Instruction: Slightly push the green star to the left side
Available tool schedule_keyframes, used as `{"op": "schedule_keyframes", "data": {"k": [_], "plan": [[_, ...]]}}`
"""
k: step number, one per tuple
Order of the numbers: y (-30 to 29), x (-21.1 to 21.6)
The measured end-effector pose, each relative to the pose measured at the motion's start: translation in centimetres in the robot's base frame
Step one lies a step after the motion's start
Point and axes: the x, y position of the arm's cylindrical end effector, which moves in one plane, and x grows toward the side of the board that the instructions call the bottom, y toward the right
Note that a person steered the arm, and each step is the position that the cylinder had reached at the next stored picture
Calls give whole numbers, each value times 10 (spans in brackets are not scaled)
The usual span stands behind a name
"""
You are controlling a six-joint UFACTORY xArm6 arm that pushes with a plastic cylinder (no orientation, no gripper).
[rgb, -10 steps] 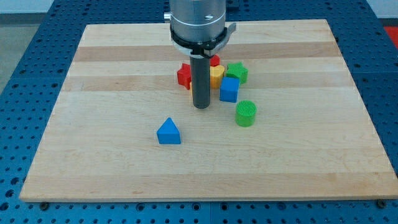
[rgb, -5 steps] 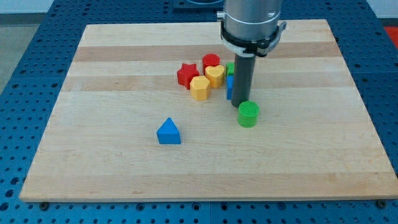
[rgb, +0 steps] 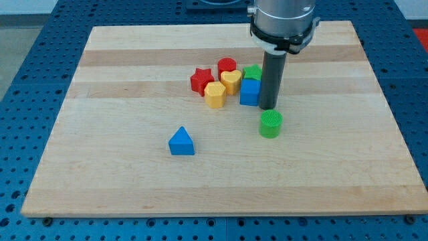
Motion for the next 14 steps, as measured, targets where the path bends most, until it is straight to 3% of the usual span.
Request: {"op": "schedule_keyframes", "data": {"k": [14], "plan": [[18,-80]]}}
